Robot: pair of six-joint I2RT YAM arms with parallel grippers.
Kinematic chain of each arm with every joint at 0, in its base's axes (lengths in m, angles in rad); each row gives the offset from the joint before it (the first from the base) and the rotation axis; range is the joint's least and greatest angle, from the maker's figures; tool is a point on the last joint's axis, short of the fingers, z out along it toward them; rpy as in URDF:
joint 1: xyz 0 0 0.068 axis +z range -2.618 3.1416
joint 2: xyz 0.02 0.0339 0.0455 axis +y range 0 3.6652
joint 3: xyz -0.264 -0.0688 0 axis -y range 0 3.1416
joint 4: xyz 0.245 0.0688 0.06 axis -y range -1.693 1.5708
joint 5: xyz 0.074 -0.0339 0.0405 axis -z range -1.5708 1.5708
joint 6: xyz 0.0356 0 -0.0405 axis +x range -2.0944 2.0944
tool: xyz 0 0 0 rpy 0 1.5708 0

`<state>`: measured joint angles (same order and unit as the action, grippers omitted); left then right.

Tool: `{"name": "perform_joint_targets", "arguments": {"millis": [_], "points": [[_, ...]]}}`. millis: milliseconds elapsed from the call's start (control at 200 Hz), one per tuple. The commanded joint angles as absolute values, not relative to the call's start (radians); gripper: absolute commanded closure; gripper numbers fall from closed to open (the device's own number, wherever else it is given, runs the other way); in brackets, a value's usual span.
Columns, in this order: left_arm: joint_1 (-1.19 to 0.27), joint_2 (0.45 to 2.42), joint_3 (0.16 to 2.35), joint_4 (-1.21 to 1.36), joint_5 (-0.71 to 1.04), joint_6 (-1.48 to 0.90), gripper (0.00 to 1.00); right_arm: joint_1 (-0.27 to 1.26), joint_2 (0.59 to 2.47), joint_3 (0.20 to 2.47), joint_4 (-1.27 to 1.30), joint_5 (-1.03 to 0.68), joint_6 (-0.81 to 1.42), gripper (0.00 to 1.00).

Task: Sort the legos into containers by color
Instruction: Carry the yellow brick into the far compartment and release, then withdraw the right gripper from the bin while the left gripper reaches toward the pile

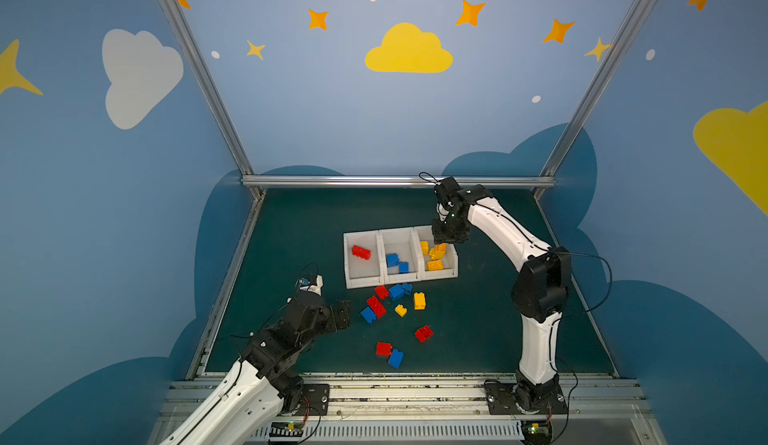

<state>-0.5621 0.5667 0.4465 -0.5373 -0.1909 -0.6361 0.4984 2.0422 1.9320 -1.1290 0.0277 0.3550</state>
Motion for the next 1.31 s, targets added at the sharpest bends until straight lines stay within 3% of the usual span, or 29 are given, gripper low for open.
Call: {"name": "perform_joint_targets", "arguments": {"millis": [0, 295, 596, 951, 1302], "points": [[-0.561, 0.583, 0.468, -0.523, -0.177, -0.632, 0.01, 0.493, 2.041, 1.951, -1.123, 0.008, 0.35, 0.47], [-0.561, 0.627, 0.479, -0.502, -0.161, -0.621, 0.01, 0.489, 1.99, 1.903, -1.106, -0.002, 0.355, 0.44], [-0.562, 0.723, 0.505, -0.448, -0.099, -0.547, 0.02, 0.493, 1.81, 1.681, -1.028, -0.047, 0.393, 0.44], [-0.573, 1.028, 0.636, -0.375, 0.032, -0.432, 0.1, 0.493, 1.579, 1.365, -0.957, -0.047, 0.478, 0.43], [-0.687, 1.369, 0.828, -0.326, 0.061, -0.333, 0.15, 0.49, 1.454, 1.225, -0.938, -0.041, 0.523, 0.43]]}}
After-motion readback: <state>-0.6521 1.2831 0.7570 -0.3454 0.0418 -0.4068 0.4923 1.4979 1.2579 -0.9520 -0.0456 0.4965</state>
